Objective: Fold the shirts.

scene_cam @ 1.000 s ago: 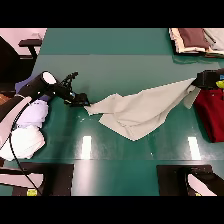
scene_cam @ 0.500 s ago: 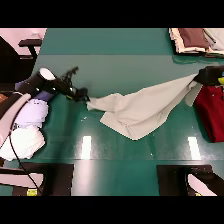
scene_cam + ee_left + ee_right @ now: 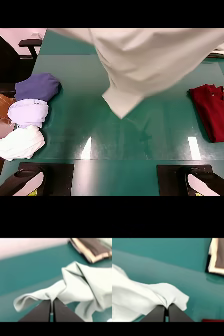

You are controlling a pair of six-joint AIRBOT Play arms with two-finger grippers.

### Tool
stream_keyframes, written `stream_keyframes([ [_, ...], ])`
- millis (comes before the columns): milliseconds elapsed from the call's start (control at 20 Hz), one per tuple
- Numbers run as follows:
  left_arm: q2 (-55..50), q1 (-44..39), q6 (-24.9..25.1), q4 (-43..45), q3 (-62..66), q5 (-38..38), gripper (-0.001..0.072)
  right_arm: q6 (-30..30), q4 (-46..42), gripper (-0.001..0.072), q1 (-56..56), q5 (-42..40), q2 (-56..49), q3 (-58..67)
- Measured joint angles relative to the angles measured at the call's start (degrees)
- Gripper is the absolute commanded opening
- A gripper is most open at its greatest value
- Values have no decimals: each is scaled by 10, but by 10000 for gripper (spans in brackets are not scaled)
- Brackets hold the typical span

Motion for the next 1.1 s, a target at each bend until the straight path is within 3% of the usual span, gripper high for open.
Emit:
stream_keyframes([
  [300,89,5,0,48,99,5,24,11,-56,15,0,-55,70,-17],
  [500,77,5,-6,65,93,-4,23,19,-83,15,0,-54,28,32],
  [850,-75,6,-12,72,-52,-62,25,22,-77,15,-14,-19,-157,-48],
  [1050,-223,6,-4,70,-121,-43,28,21,-34,18,-37,-17,-298,-63],
  [1100,-259,6,1,70,-129,-25,253,20,-28,29,-39,-16,-332,-55],
])
